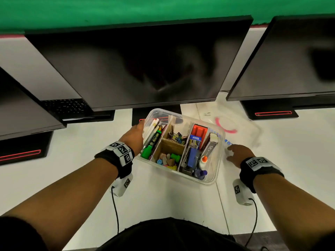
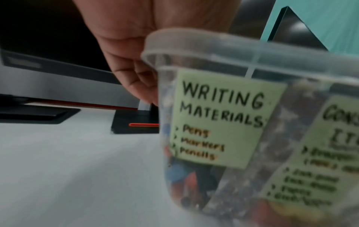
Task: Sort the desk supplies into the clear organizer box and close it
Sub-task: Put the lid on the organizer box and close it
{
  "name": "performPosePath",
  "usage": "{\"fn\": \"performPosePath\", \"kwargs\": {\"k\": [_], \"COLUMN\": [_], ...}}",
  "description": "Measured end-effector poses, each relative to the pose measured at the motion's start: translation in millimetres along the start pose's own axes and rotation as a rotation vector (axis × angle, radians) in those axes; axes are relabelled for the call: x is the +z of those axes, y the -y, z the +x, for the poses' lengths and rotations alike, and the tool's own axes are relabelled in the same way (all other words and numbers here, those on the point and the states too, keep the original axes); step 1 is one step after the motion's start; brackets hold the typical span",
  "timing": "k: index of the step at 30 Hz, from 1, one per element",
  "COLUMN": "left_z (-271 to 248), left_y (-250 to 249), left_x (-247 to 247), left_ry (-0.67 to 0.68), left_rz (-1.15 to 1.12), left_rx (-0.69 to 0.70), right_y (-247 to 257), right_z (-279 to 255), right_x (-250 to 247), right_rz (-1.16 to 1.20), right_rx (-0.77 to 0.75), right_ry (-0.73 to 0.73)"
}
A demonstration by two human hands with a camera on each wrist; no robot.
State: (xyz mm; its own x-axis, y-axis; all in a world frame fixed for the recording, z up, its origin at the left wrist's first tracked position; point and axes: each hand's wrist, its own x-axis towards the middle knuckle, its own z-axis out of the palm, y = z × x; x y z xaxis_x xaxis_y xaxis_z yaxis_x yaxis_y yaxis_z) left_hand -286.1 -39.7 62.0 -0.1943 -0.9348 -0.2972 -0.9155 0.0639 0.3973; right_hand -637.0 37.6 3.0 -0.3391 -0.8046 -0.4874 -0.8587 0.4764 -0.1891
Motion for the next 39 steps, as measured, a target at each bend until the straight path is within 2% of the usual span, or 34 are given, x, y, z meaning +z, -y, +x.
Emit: {"fn": "performPosePath", "kwargs": {"k": [4,9,12,17,25,29,39], "left_z": [-17.1,-31.8,-35.9,-35.4,-34.1,-33.8,-35.7], "left_y": [32.4,60.4,67.4,69.1,73.8,73.3,69.9], "left_x": [0.2,-4.5,-4.6,-2.2,2.6,3.2,2.0], "left_ry": [-0.041,-0.078,-0.095,-0.114,-0.129,-0.140,-0.140], "left_rz": [-0.013,-0.035,-0.056,-0.094,-0.123,-0.140,-0.143], "left_rx": [-0.132,-0.179,-0.201,-0.222,-0.254,-0.255,-0.260], "right_y": [8.0,19.7,26.1,22.2,23.1,45.2,110.8], "right_z": [5.8,4.3,-0.6,-12.0,-26.2,-40.6,-105.3], "right_x": [20.0,31.6,37.2,43.5,47.4,25.2,-85.5], "right_rz": [-0.075,-0.139,-0.173,-0.203,-0.307,-0.381,-0.117], "right_rx": [0.003,0.011,-0.026,-0.025,-0.042,-0.068,-0.345], "right_ry": [-0.089,-0.118,-0.117,-0.200,-0.141,-0.192,-0.473]}}
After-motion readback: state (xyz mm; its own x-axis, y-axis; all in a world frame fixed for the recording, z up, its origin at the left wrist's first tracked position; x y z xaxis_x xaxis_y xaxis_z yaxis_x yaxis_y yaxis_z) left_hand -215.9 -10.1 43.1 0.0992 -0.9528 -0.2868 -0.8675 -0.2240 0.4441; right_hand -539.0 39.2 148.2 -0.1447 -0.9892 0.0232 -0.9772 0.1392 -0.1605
